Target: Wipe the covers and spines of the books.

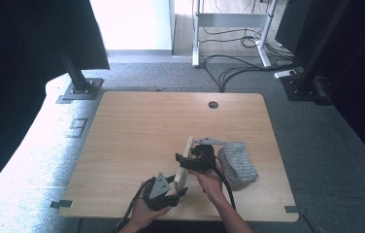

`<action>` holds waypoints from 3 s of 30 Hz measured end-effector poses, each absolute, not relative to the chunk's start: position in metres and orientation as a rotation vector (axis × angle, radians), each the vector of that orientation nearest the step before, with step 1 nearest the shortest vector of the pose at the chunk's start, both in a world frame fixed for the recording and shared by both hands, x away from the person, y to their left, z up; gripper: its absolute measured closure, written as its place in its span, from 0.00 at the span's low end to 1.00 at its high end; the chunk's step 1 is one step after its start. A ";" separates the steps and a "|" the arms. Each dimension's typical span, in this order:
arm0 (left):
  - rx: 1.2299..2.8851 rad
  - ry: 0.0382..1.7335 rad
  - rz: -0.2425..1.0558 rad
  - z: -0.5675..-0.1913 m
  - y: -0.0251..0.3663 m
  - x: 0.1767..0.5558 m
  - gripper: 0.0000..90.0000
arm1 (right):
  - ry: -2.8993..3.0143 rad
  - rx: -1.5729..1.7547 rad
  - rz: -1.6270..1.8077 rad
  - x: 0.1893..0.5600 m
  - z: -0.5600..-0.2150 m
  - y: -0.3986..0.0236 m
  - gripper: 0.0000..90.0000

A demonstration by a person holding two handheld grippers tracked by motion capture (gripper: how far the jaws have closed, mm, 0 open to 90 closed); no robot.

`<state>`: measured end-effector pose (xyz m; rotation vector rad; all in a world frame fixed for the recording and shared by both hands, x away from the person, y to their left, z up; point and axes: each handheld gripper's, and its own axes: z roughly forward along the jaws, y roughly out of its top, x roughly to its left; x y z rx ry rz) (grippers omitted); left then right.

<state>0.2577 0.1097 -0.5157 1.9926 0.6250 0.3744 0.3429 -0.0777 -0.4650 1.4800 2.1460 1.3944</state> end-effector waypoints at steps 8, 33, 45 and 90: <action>1.916 0.598 0.206 -0.513 0.130 0.265 0.38 | 2.184 1.447 1.343 0.345 -0.459 -0.076 0.39; 1.899 0.747 0.272 -0.513 0.155 0.281 0.40 | 2.286 1.275 1.213 0.345 -0.446 -0.081 0.68; 1.899 0.801 0.259 -0.515 0.160 0.286 0.41 | 2.303 1.184 1.153 0.344 -0.443 -0.084 0.80; 1.878 0.831 0.301 -0.517 0.185 0.304 0.29 | 2.535 0.658 1.269 0.318 -0.444 -0.066 0.85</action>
